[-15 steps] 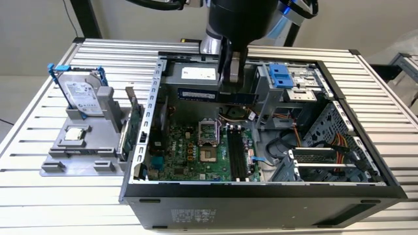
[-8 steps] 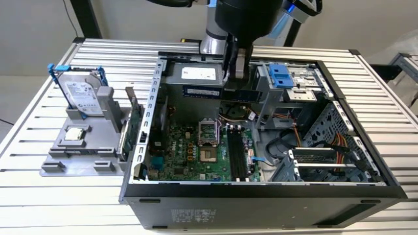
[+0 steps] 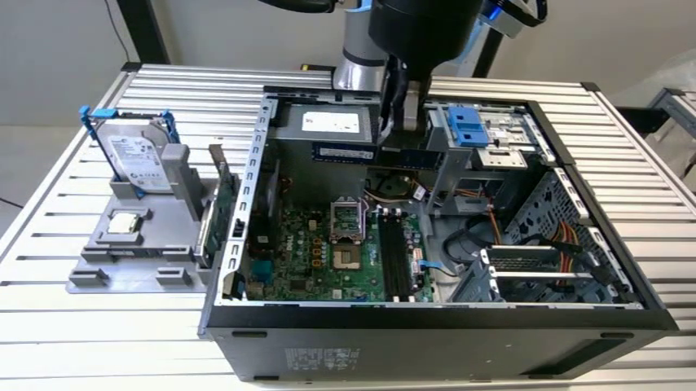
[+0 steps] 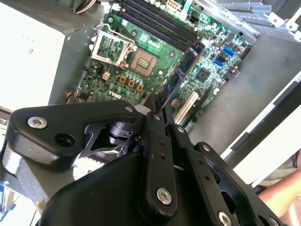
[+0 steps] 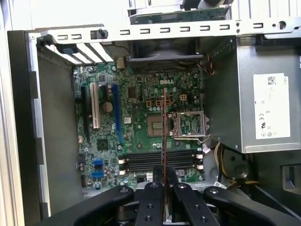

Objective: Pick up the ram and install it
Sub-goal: 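Pick up the ram and move it above insertion slot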

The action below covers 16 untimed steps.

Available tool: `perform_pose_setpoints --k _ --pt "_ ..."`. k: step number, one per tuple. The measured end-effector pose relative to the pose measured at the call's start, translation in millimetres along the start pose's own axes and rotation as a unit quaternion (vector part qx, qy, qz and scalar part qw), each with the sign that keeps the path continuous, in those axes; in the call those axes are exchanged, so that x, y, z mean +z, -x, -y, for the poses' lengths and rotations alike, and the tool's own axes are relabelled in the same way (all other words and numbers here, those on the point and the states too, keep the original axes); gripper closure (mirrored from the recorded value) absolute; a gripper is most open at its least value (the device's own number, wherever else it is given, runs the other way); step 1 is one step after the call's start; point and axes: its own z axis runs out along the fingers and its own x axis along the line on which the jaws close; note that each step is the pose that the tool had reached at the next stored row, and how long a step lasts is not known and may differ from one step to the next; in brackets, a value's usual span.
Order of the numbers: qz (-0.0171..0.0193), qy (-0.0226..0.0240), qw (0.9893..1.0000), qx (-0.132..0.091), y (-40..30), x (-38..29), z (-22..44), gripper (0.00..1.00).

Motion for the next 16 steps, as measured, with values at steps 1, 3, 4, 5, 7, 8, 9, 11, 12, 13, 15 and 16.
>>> perform_pose_setpoints --k 1,3,4,5,7,8,9,11,12,13,15,16 --pt "0.0 0.0 1.0 0.0 0.1 0.0 0.6 1.0" --pt "0.0 0.0 1.0 -0.001 0.2 0.0 1.5 1.0" --pt "0.0 0.0 1.0 -0.001 0.2 0.0 1.9 1.0" --pt "-0.0001 0.0 1.0 -0.001 0.2 -0.1 2.2 1.0" --pt "0.0 0.0 1.0 -0.001 0.2 -0.1 2.4 1.0" --pt "0.0 0.0 1.0 -0.001 0.2 -0.1 2.4 1.0" --pt "0.0 0.0 1.0 -0.001 0.2 0.0 2.4 1.0" --pt "0.0 0.0 1.0 -0.001 0.3 -0.1 2.8 1.0" --pt "0.0 0.0 1.0 -0.001 0.3 -0.1 3.2 1.0" --pt "0.0 0.0 1.0 -0.001 0.5 -0.1 3.6 1.0" --pt "0.0 0.0 1.0 -0.001 0.6 -0.1 4.6 1.0" --pt "0.0 0.0 1.0 -0.001 0.8 -0.1 5.3 1.0"
